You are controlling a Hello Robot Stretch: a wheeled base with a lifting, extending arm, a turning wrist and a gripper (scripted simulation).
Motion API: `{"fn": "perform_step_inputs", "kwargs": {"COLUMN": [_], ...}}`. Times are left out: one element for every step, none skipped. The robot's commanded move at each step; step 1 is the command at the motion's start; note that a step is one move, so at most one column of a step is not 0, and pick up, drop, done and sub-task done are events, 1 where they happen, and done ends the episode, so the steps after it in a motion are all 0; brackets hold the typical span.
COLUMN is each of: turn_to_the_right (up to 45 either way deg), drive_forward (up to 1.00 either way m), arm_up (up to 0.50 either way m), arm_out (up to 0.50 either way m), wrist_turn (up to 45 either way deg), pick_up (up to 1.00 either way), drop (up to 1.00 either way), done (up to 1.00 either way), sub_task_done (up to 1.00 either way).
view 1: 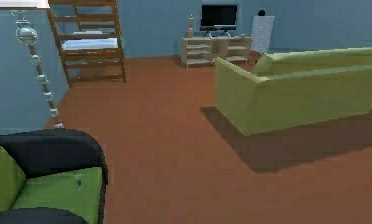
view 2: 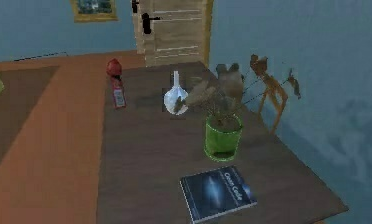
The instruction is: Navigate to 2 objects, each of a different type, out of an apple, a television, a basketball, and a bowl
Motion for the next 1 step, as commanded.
{"fn": "perform_step_inputs", "kwargs": {"turn_to_the_right": [0.0], "drive_forward": [1.00], "arm_up": [0.00], "arm_out": [0.00], "wrist_turn": [0.0], "pick_up": [0.00], "drop": [0.00], "done": [0.00], "sub_task_done": [0.00]}}
